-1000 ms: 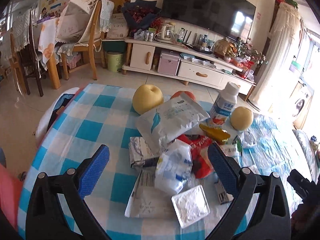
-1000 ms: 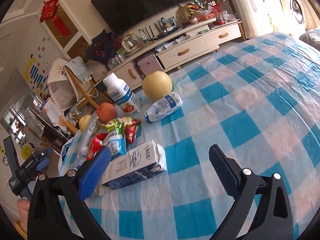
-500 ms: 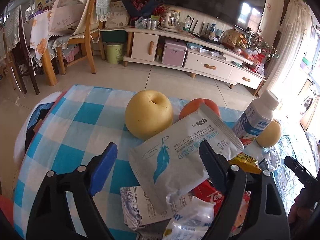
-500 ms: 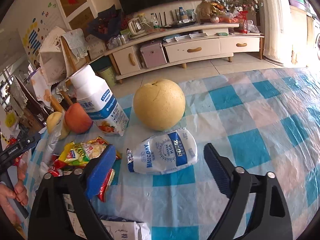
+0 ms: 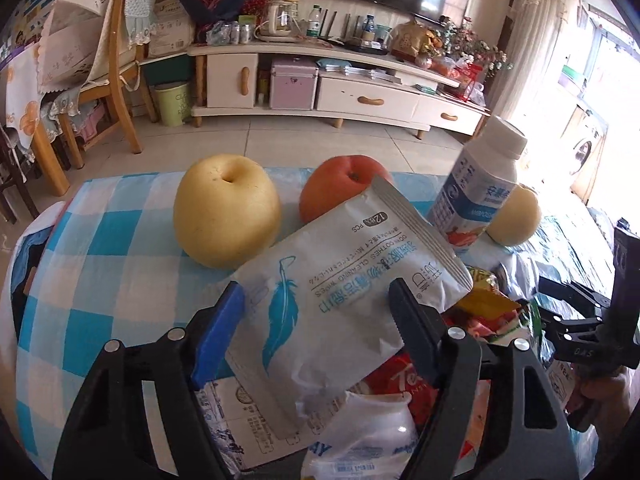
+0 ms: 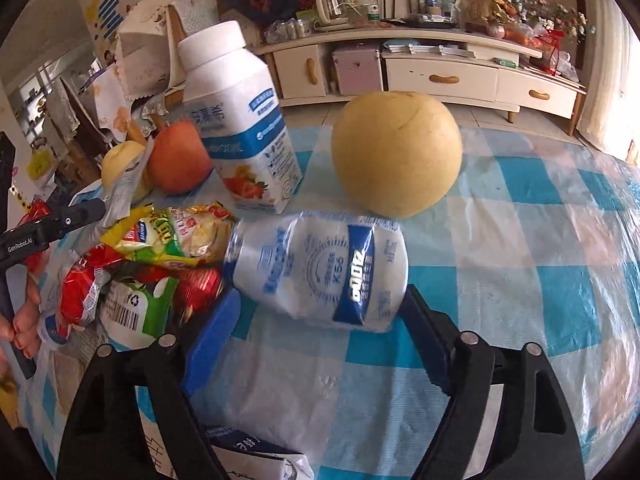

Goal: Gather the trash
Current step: 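Grasp the white feather-print packet with the left tool while the right tool approaches the MAGICDAY bag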

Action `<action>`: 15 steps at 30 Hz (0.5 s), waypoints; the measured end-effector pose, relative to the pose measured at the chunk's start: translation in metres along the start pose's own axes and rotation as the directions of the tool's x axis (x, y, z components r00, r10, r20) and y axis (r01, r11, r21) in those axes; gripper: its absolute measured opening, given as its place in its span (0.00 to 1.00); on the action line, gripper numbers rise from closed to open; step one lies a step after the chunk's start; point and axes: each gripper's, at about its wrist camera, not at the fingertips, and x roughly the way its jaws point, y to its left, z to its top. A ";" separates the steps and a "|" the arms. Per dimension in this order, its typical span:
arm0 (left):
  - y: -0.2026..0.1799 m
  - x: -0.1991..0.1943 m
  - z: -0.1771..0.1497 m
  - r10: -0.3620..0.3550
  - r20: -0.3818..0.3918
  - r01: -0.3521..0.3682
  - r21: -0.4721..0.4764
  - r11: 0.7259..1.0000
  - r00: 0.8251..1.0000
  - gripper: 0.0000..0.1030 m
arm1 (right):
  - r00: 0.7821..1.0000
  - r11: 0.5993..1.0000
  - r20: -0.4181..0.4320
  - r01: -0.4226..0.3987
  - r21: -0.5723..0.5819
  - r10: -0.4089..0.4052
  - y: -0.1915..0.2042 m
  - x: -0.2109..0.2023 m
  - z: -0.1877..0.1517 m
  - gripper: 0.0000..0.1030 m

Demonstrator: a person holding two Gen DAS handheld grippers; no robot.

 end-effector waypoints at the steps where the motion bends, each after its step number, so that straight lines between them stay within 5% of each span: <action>1: -0.004 0.001 -0.003 -0.015 -0.013 0.015 0.012 1.000 1.000 0.71 | 1.000 1.000 0.000 -0.013 -0.009 0.013 0.002 -0.001 -0.001 0.65; 15: -0.038 -0.019 -0.043 -0.057 -0.056 0.063 0.114 0.992 0.997 0.68 | 0.996 0.994 -0.029 -0.084 -0.067 0.082 0.023 -0.016 -0.028 0.56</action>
